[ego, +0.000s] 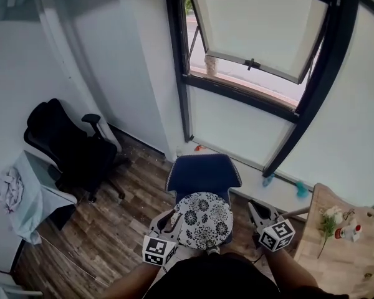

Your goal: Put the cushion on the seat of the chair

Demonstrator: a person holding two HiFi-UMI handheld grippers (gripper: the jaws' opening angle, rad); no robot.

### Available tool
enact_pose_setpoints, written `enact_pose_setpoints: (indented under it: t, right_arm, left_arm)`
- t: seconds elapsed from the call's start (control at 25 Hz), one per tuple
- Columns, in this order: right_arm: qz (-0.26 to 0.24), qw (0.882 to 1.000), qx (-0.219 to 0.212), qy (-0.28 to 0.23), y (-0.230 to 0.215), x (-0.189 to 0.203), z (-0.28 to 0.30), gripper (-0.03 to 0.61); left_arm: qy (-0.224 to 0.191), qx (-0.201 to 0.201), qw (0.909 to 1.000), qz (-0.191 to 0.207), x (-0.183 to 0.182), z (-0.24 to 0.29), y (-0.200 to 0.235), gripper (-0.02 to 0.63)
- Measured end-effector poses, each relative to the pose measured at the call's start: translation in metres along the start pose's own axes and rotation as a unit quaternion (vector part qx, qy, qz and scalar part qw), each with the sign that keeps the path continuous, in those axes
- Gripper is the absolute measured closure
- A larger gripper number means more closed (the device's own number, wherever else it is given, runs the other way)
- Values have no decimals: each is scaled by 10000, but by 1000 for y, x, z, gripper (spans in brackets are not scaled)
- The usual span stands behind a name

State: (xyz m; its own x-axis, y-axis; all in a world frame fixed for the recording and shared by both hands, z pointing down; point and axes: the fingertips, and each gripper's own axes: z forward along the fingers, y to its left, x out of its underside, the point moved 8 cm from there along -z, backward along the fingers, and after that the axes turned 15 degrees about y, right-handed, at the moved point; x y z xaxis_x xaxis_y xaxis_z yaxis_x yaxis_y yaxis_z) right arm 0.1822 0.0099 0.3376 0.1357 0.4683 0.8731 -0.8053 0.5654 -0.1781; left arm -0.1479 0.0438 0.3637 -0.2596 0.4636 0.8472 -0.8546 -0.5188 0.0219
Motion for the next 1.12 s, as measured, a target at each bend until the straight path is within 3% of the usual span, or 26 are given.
enact_pose_setpoints:
  t: [0.08, 0.28, 0.52, 1.12]
  right_arm:
    - [-99, 9999, 23, -17, 1, -1, 0, 554]
    - [-223, 9996, 150, -70, 7, -4, 3, 554]
    - [-207, 9996, 167, -118, 10, -9, 10, 554]
    - [-30, 9992, 350, -203, -1, -5, 2, 554]
  left_arm:
    - [-90, -16, 9999, 128, 0, -4, -4, 542]
    - [-214, -28, 9995, -227, -2, -15, 7, 601]
    - [-302, -299, 9987, -275, -1, -28, 28, 604]
    - [-145, -458, 9986, -230, 2, -20, 34, 604]
